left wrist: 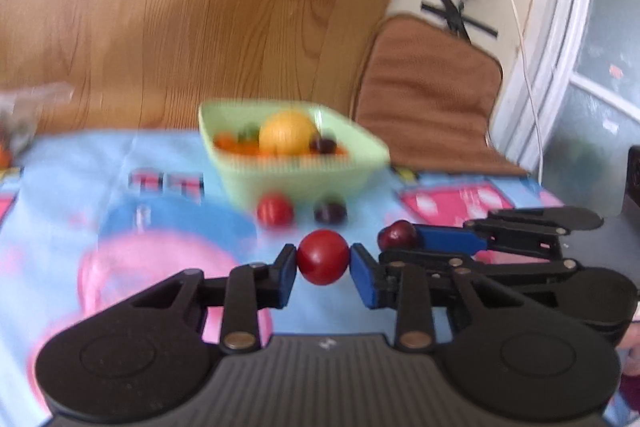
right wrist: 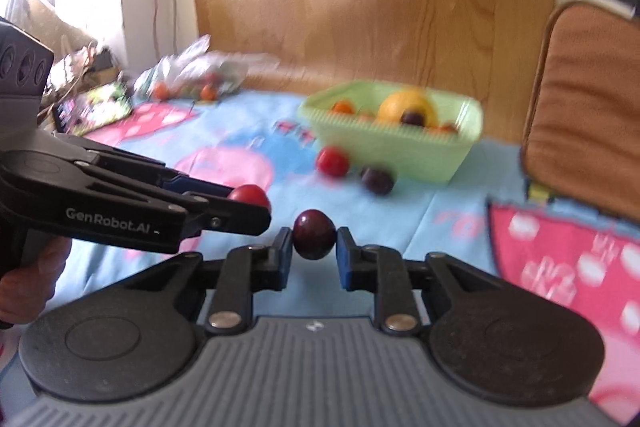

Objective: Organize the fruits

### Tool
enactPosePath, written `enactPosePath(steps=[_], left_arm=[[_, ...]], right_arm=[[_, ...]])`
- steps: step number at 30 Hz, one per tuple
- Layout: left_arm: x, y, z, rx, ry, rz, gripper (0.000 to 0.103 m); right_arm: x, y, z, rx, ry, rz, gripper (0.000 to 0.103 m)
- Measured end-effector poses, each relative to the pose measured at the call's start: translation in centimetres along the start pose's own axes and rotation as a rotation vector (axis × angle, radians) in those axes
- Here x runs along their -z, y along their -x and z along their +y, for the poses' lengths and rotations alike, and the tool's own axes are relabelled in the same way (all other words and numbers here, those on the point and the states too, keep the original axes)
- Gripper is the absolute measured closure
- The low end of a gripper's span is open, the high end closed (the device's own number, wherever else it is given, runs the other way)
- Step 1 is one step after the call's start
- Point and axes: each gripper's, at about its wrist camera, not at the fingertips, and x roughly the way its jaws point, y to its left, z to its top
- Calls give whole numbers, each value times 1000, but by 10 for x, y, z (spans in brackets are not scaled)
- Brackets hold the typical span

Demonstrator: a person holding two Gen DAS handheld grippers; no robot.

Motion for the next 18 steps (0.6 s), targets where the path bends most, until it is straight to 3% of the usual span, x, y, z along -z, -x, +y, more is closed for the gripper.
enactPosePath(steps=[4,7,10,14,18], left_arm=[[-44,-29,6,-38,-26,-59,74],[-64,-58,12,-56,-30,-45,73],[-69,-83,15,-73,-49,-13,73],[-69,-94,19,-103,-52,5,65],[-71,-72,29,-96,-2,-50,58]], right_arm=[[-27,-18,-28,63,-23,-67,77],[-40,-40,-48,90,-51,-67,77],[-41,-59,-56,109,-45,-51,76],[-40,-67,-64,128,-72,-49,75],[-39,-48,-65,139,-85,-118,59]])
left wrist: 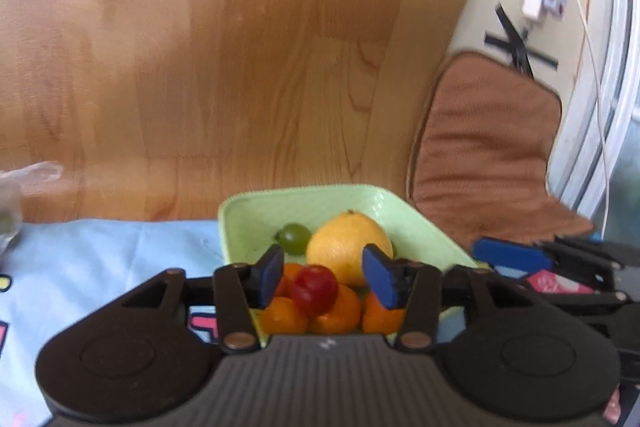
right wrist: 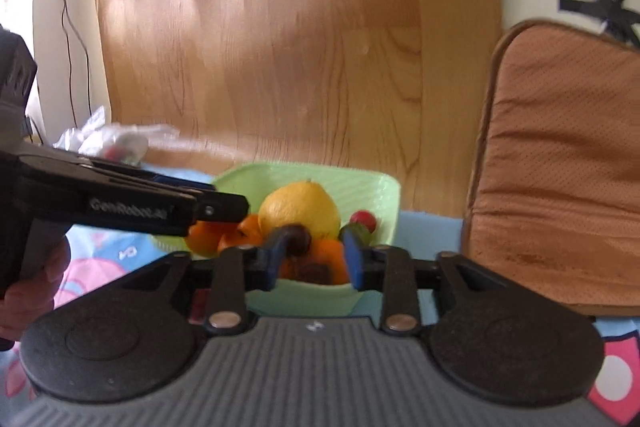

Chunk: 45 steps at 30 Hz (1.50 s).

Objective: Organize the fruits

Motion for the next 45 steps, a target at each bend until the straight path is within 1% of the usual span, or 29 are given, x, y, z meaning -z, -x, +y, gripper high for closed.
enactPosePath(steps=[2,4,6,8,10,12,16,18,21,22,23,24,25,26,30,36,39,42,45], left_arm=[[3,17,10,11,49,-21,58],[12,34,19,18,82,-18,58],[27,47,22,22,86,0,58],[42,51,22,42,98,41,58],[51,45,20,53,111,85,58],[55,35,16,44,104,111,58],[55,13,7,64,96,140,58],[55,6,6,47,85,148,59],[57,0,11,44,104,148,64],[57,-1,12,58,114,148,70],[57,-1,13,74,121,148,73],[58,0,11,65,118,145,73],[59,2,10,58,112,145,73],[59,5,8,54,111,147,73],[69,24,0,71,114,165,73],[98,74,-24,54,67,166,73],[112,95,-34,28,64,163,73],[121,109,-39,-1,59,151,72],[125,117,-46,-39,53,135,71]], right_arm=[[1,11,0,0,-11,-15,59],[4,24,-3,-17,-36,-16,59],[12,33,-4,-51,-56,9,59],[19,34,-2,-88,-60,57,59],[26,29,1,-119,-54,114,59],[27,18,4,-131,-50,158,59],[24,-2,8,-143,-59,197,58],[23,-8,10,-150,-56,215,58],[26,-16,12,-172,-44,245,58],[26,-18,12,-182,-45,250,58],[25,-19,13,-190,-42,247,58],[25,-20,14,-199,-36,247,60],[25,-20,15,-205,-28,250,69],[25,-20,18,-207,-15,252,71],[29,-2,29,-217,33,238,71],[55,50,48,-212,81,229,71],[66,79,58,-176,122,209,71],[75,98,63,-159,103,199,71],[83,108,68,-133,93,190,71]])
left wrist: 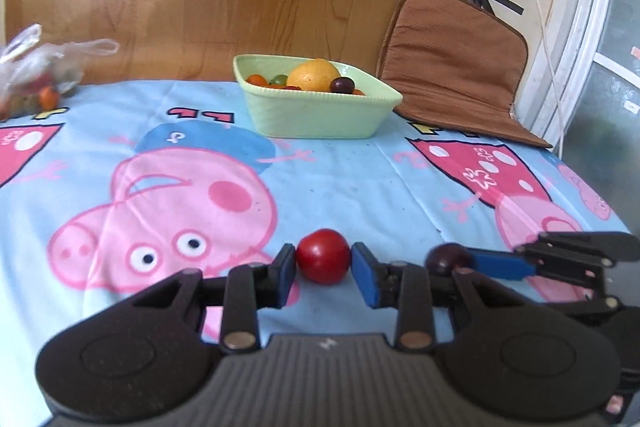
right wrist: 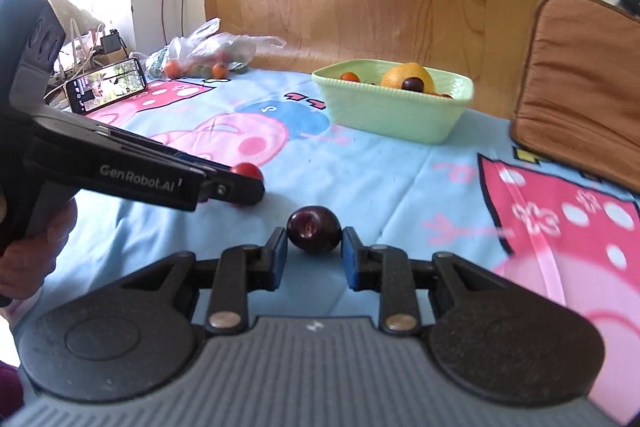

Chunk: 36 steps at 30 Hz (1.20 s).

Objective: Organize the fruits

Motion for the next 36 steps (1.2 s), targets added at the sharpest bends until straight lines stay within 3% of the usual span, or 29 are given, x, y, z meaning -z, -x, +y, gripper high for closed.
enactPosePath(steps=[3,8,10,15,22,36], left_arm=[[5,0,-5,-60,-25,-20,70],[9,-1,-9,-90,-47,-40,67],[10,0,-10,-94,-50,-45,67],[12,-1,-11,-102,-57,-53,64],[13,-1,-11,-99,-61,-56,58],[13,-1,-9,-116,-55,-57,46]], right_arm=[[4,1,5,34,10,-7,71],[6,-1,12,71,40,-11,69],[6,-1,12,81,42,-8,47],[9,0,9,81,32,2,31],[10,1,9,75,19,9,25],[11,2,10,75,19,9,22]])
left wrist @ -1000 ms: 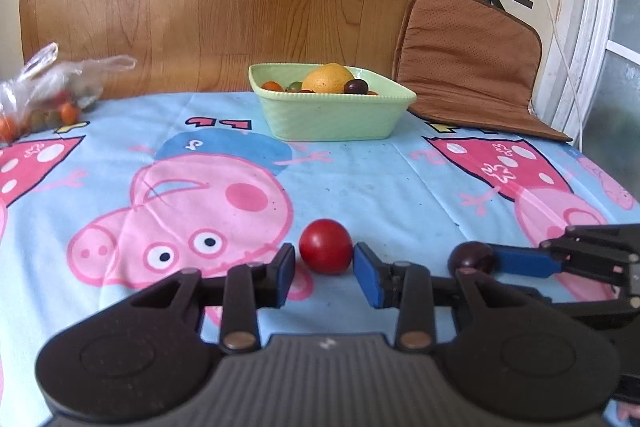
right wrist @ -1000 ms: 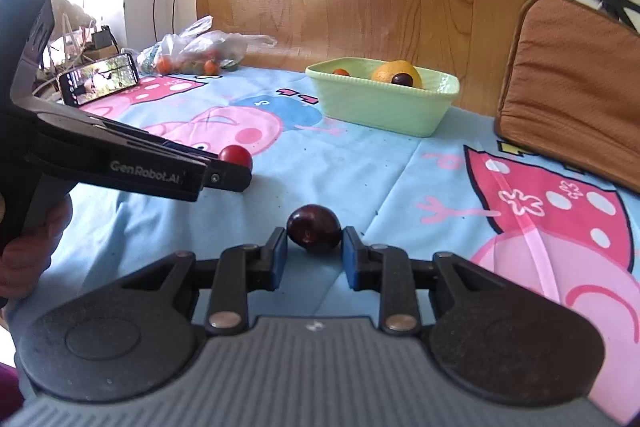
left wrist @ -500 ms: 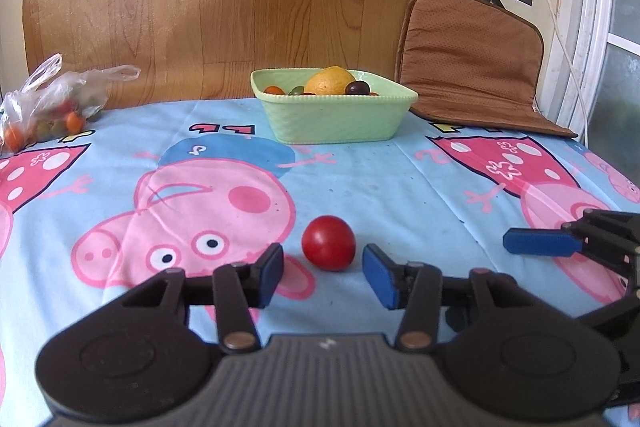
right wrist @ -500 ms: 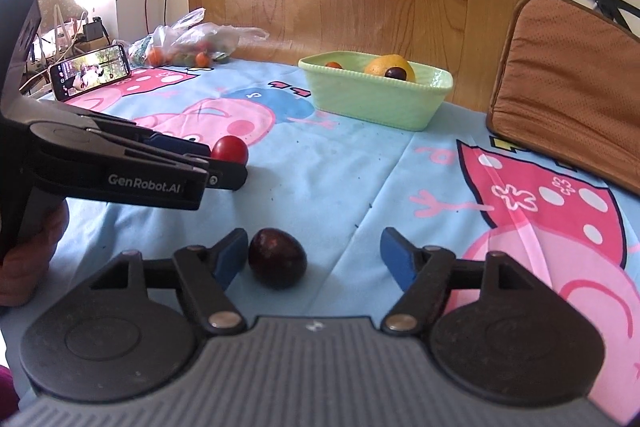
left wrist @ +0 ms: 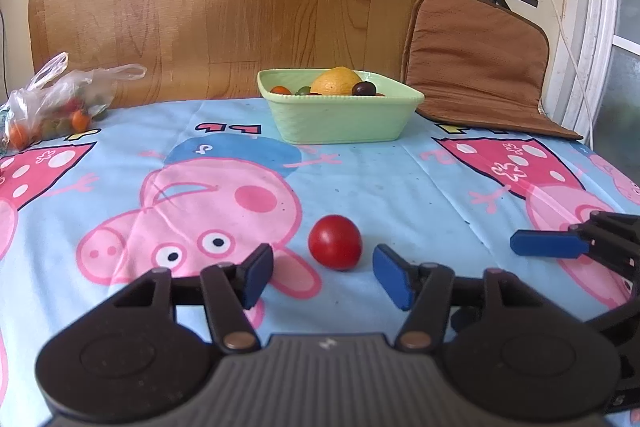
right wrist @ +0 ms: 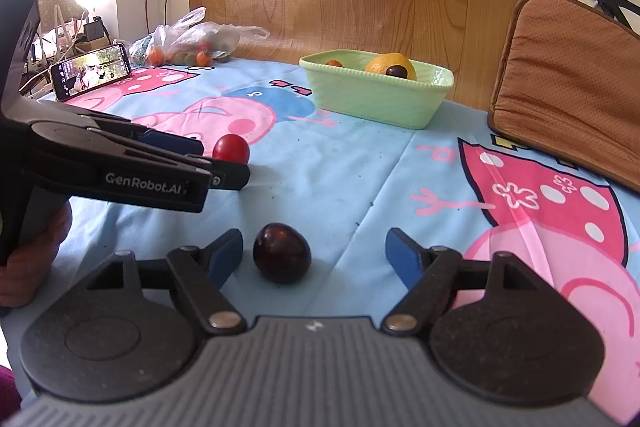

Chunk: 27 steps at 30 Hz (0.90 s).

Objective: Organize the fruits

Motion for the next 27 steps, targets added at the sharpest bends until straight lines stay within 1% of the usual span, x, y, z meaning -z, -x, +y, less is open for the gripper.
enactPosePath(steps=[5,11,17,24,27], left_arm=[[1,1,0,-7,0,-1,46],[2,4,3,25,8,-9,45],[1,4,2,33,1,-12,45],[-4,3,-4,29,-39,-24,46],[-7,-1,-3,25,-50,-13,50]], right_arm=[[3,3,2,-13,-2,1,22],[8,10,4,-24,-15,5,22],[12,14,6,-21,-14,-9,23],[12,15,4,-18,-30,-15,32],[11,16,5,-19,-30,-18,42]])
